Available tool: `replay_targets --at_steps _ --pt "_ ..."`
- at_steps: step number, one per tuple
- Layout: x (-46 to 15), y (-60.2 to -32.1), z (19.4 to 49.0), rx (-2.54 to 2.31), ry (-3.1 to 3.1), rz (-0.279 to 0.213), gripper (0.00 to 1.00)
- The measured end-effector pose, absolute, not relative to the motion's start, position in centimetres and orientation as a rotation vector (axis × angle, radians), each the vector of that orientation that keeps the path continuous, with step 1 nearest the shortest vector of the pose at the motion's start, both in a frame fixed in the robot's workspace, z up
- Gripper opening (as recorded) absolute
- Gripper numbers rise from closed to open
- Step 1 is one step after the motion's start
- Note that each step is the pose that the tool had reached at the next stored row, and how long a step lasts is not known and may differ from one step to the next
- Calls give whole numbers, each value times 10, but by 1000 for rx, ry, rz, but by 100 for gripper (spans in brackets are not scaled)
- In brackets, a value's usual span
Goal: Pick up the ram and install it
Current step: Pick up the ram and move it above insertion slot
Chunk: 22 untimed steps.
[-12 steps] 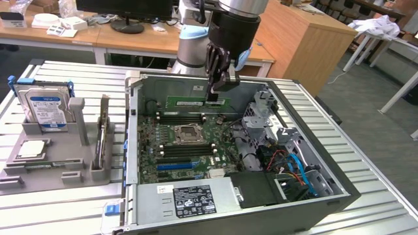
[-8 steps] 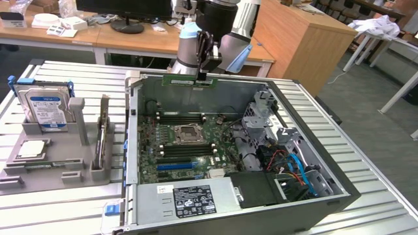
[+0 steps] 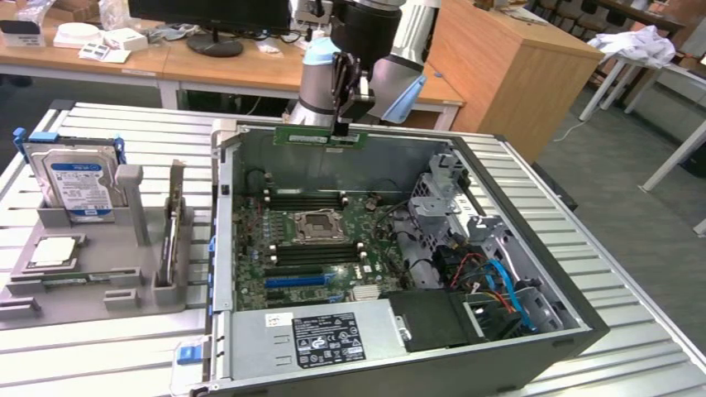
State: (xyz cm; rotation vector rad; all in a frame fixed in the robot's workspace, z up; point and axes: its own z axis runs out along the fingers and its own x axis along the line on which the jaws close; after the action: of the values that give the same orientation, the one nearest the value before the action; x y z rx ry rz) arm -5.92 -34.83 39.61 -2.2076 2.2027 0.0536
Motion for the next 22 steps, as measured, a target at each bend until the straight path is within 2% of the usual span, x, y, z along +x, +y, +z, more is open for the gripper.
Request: replay_targets --at_steps 7,22 --pt "-59 -351 396 -2208 2203 54 11" --pt "-59 -381 396 -2208 2203 54 11"
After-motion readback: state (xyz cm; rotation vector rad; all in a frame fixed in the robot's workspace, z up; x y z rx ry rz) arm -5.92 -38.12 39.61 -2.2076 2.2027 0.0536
